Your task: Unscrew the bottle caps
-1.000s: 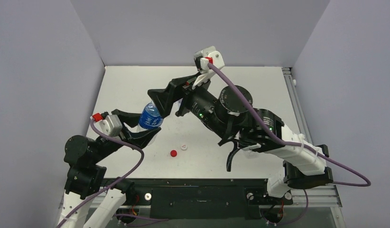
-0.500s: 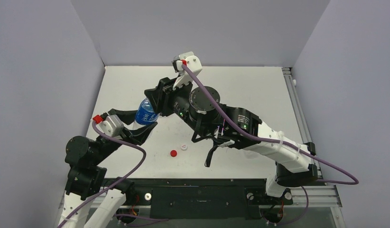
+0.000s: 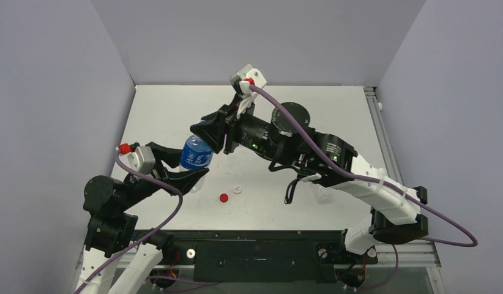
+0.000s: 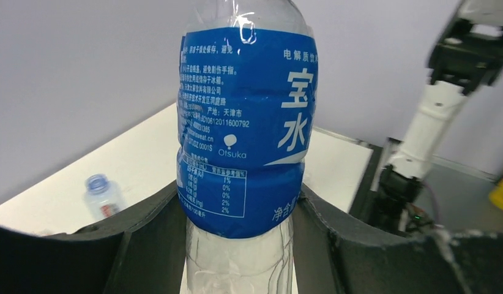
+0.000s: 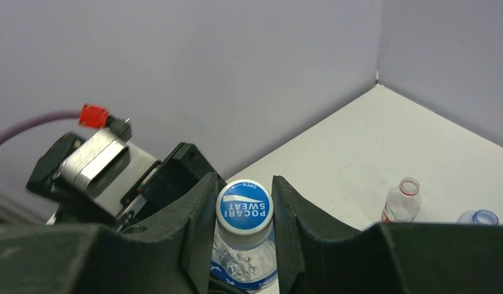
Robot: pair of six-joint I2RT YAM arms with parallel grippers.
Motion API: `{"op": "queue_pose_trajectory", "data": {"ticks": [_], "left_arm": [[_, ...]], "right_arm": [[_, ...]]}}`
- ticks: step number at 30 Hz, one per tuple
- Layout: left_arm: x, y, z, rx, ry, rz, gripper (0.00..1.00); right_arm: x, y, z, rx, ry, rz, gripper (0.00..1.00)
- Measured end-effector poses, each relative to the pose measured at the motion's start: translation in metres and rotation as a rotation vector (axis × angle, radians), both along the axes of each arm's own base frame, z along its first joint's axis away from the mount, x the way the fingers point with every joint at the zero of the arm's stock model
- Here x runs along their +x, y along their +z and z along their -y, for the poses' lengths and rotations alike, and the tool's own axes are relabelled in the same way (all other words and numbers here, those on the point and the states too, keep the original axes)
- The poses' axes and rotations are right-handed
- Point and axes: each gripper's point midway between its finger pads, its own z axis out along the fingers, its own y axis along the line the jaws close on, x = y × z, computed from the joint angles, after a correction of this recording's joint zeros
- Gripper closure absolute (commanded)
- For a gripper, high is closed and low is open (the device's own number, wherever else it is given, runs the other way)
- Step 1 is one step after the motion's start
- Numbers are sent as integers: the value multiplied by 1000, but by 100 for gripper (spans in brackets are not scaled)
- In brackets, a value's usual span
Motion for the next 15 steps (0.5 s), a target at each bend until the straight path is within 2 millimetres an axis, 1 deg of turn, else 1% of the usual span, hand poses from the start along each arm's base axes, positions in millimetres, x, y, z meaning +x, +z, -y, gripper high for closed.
{"op": "queue_pose_trajectory", "data": {"ticks": [4, 8, 11, 13, 14, 15], "left_arm": [[-32, 11, 17, -52, -201, -55, 88], [-60, 26, 27, -80, -370, -96, 88], [-73, 31, 28, -81, -433, -117, 88], [-80, 33, 28, -77, -461, -123, 88], [-81, 33, 29, -76, -468, -124, 88], [-83, 33, 29, -73, -475, -124, 88]], "right_arm": [[-33, 10, 17, 16, 214, 76, 100], [-62, 19, 38, 64, 413, 131, 100], [-77, 23, 47, 87, 513, 158, 100], [-84, 24, 48, 94, 556, 168, 100], [-86, 25, 48, 96, 569, 171, 94], [-87, 24, 48, 96, 575, 171, 76]]}}
